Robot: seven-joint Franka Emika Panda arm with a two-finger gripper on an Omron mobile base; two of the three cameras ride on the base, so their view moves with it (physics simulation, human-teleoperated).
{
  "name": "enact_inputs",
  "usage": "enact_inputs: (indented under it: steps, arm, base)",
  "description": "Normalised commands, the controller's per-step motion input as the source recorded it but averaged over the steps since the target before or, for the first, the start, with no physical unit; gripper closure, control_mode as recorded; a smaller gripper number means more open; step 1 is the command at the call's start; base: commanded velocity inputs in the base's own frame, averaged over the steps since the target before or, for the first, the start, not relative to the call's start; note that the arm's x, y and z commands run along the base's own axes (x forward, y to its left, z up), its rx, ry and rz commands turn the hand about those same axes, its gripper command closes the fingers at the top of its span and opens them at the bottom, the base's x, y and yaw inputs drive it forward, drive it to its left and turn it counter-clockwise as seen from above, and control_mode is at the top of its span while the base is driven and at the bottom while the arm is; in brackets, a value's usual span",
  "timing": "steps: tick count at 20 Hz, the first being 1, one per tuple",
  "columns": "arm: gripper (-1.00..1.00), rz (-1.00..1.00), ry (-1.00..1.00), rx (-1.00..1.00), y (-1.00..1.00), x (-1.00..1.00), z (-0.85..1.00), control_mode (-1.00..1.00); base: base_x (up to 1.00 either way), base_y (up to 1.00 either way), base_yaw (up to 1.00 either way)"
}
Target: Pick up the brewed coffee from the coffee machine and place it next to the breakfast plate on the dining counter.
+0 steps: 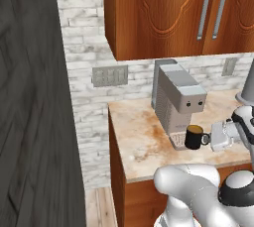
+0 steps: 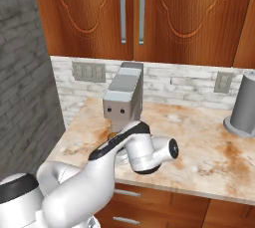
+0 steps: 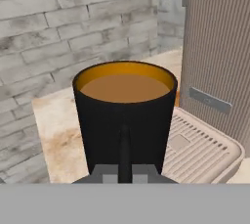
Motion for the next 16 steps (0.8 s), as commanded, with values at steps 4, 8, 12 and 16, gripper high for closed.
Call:
enact_inputs:
  steps: [4, 8, 12, 16]
  arm:
    - [1.0, 0.1, 0.0, 0.0, 0.0, -0.57, 0.75, -1.0]
    - [1.0, 0.03, 0.0, 0.0, 0.0, -0.41, 0.63, -1.0]
    - [1.0, 0.0, 0.0, 0.0, 0.0, -0.28, 0.35, -1.0]
    - [1.0, 0.0, 0.0, 0.0, 0.03, -0.19, 0.11, -1.0]
  base:
    - [0.0, 0.0, 0.0]
    - [0.0, 0.0, 0.0]
    - [0.0, 0.0, 0.0]
    - [0.0, 0.0, 0.0]
